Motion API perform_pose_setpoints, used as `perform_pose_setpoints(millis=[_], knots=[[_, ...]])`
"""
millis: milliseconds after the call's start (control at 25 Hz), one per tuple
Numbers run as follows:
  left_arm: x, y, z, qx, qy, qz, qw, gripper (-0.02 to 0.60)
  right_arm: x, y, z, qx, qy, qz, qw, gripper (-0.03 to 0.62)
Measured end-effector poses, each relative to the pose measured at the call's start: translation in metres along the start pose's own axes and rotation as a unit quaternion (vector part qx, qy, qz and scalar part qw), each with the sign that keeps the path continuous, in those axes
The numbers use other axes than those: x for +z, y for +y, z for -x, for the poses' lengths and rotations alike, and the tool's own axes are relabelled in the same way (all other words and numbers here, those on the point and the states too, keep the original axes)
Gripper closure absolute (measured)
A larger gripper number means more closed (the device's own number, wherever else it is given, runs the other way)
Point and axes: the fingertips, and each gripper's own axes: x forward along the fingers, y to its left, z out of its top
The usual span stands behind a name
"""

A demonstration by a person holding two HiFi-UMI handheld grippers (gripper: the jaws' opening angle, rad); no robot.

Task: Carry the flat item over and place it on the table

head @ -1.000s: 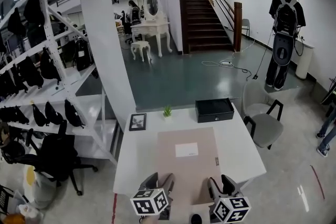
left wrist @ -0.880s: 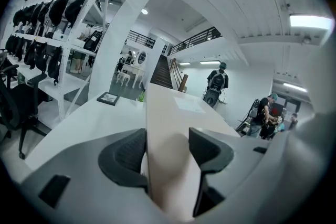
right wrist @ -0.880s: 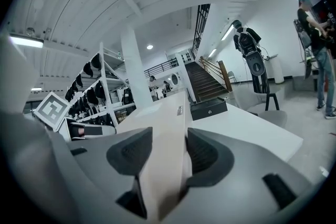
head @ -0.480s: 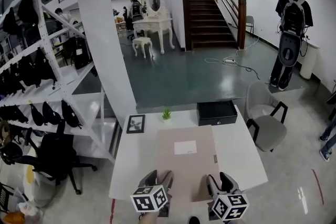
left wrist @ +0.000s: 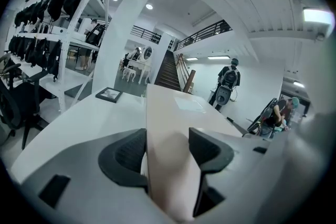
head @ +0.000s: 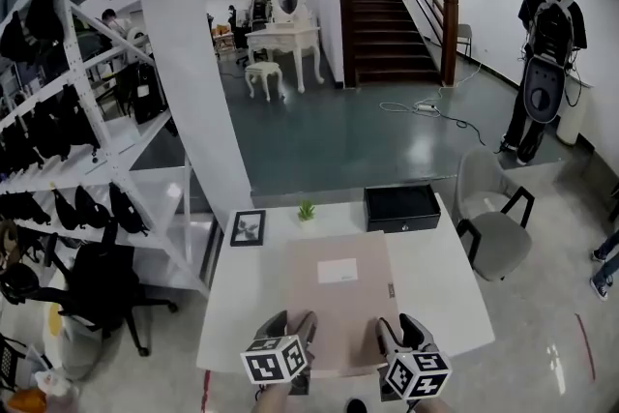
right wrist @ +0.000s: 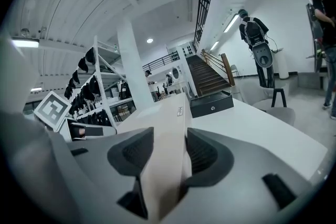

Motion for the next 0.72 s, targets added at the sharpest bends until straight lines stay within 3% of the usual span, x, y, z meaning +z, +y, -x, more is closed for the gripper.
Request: perform_pose_setpoints(millis=[720], knots=[[-0.02,0.014,-0.052,0.013,0.045,0.007,0.9989,0.328,-0.023,-0.028,-0.04,-0.022,0.044,-0.004,0.999,0.416]])
